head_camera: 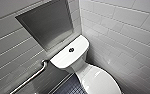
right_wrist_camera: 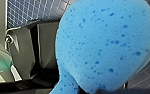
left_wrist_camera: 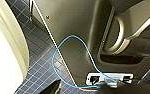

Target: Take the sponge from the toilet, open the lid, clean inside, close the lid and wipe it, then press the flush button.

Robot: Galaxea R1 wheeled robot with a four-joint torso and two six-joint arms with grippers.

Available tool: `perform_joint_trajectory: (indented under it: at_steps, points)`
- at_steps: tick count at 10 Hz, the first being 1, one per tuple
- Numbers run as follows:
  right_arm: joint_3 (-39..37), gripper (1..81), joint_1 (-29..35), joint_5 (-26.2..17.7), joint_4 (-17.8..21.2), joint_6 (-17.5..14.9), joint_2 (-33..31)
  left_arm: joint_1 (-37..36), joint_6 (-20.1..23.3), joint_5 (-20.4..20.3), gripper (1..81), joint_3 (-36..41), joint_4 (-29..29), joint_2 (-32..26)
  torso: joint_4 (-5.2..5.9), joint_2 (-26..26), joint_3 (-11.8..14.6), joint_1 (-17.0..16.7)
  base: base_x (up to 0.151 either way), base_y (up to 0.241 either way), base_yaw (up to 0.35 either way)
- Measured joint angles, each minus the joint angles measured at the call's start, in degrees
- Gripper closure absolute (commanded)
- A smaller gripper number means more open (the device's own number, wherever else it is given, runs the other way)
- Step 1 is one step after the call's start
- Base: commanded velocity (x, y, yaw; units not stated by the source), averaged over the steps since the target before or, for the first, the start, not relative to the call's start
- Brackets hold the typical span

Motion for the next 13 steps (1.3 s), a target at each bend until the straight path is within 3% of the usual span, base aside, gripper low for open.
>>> perform_joint_trajectory:
  at_steps: [2,4,9,13]
  points:
    - [-2.9,81.1,-4.7,3.9,0.0,0.0,3.1,-0.6,0.0,-0.4,1.0,0.1,0.0,0.4,0.0,0.9,0.1,-0.6,0.0,0.0,0.0]
    - [-7.2,81.1,-8.1,6.5,0.0,-0.2,5.7,-0.6,0.0,-0.3,1.0,0.0,0.0,0.5,-0.04,3.8,2.4,-2.4,0.0,0.0,0.0]
    - [-15.3,81.1,-13.6,11.1,-0.2,-0.4,13.3,0.1,0.0,0.3,1.0,0.0,-0.1,0.5,-1.72,13.8,12.7,-9.1,0.0,0.0,0.0]
    - [-19.7,81.1,-14.6,12.3,-2.7,-0.4,18.2,1.1,0.0,0.5,1.0,-0.1,-0.1,0.4,-1.83,21.9,20.8,-14.5,0.0,0.0,0.0]
